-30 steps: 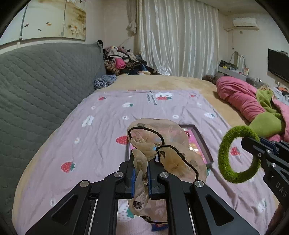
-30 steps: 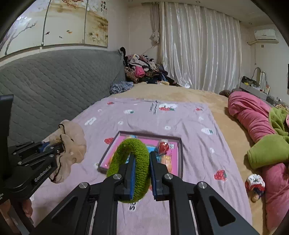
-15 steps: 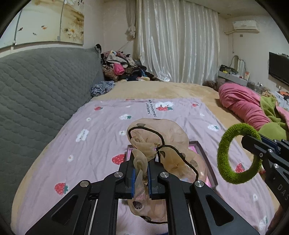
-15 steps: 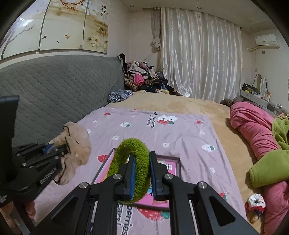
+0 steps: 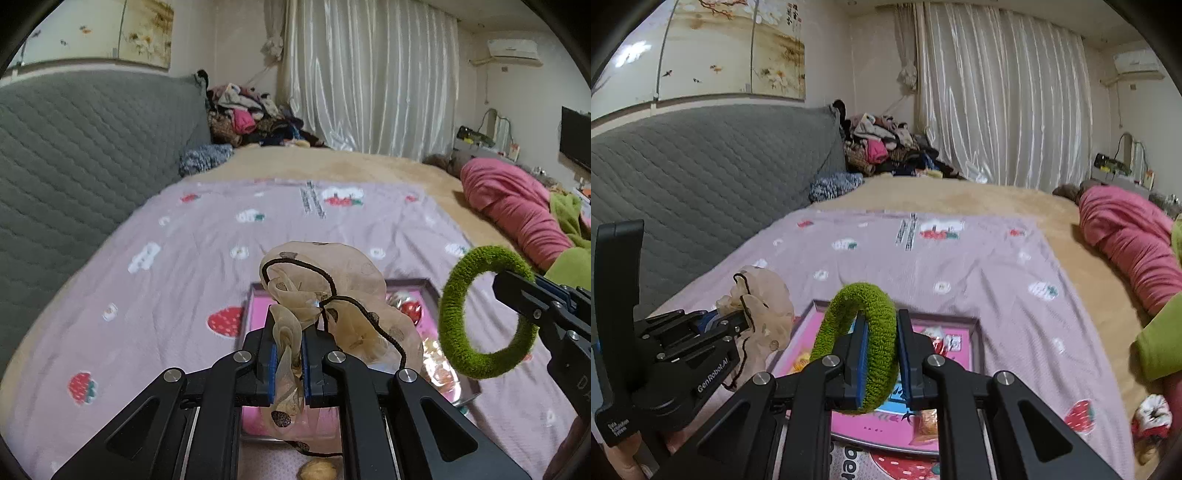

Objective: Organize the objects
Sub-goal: 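Lift the scrunchie and green hair tie and carry them over the tray, then lower both items into the tray and open both tools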

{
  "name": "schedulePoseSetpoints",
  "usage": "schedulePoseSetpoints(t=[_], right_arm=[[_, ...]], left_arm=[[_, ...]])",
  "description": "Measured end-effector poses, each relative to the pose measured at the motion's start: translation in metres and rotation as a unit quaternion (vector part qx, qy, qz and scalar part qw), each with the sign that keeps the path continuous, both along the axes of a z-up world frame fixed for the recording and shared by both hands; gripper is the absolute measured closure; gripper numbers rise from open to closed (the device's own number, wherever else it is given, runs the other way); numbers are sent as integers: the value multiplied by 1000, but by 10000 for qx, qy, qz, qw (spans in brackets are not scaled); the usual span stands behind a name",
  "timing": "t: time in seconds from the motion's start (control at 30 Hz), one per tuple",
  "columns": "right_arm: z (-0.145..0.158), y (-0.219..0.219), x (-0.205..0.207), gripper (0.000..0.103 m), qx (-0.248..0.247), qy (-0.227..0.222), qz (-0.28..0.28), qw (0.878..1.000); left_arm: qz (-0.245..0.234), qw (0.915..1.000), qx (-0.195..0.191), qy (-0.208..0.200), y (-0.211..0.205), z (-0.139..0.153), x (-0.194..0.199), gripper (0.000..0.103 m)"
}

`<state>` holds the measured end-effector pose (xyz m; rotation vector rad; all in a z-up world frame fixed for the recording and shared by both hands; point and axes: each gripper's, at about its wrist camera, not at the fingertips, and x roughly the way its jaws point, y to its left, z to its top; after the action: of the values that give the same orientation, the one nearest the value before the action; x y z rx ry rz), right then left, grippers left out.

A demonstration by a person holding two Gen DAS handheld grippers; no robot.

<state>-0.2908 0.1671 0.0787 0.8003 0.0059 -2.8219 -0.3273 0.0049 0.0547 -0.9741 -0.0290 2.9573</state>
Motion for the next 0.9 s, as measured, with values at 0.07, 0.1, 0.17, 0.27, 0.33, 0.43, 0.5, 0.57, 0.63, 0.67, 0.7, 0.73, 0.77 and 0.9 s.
schedulePoseSetpoints(t=[0.07,0.1,0.17,0.27,0.33,0.43,0.5,0.57,0.63,0.67,0.7,0.73,0.77,0.9], right_arm=[[-15,1,-6,88,-5,-70,4,10000],[-21,1,-8,88,-21,-90,7,10000],[-37,2,-14,88,-68,-166,-4,9998],[-59,3,-24,88,-116,-308,30,9995],[-73,5,-31,88,-98,-396,30,9992],[-90,8,-36,89,-96,-515,28,9986],[-100,11,-41,88,-102,-616,17,9980],[-105,11,-44,88,-65,-689,-12,9976],[-112,11,-48,88,2,-776,-37,9970],[-115,10,-49,88,38,-823,-55,9966],[-118,9,-50,88,76,-875,-68,9961],[-121,9,-52,88,121,-920,-79,9957],[-124,7,-53,88,165,-969,-84,9951],[-133,6,-57,88,372,-1059,-173,9935]], left_arm=[[-24,10000,-15,-75,3,-16,-7,93],[-19,9999,-32,-97,4,-23,-10,93],[-41,9999,0,-156,7,-37,-14,93],[-82,9996,-4,-255,13,-58,-21,93],[-101,9994,-12,-317,16,-71,-27,93],[-143,9985,-15,-519,19,-89,-38,93],[-156,9977,-46,-653,20,-98,-42,93],[-229,9967,-66,-782,22,-103,-46,93],[-247,9961,-121,-839,23,-107,-48,93],[-244,9958,-117,-874,23,-108,-48,93],[-250,9954,-119,-919,23,-110,-49,93],[-262,9948,-143,-973,23,-112,-50,93],[-269,9946,-127,-994,23,-114,-50,92],[-311,9936,-193,-1073,26,-118,-52,90]])
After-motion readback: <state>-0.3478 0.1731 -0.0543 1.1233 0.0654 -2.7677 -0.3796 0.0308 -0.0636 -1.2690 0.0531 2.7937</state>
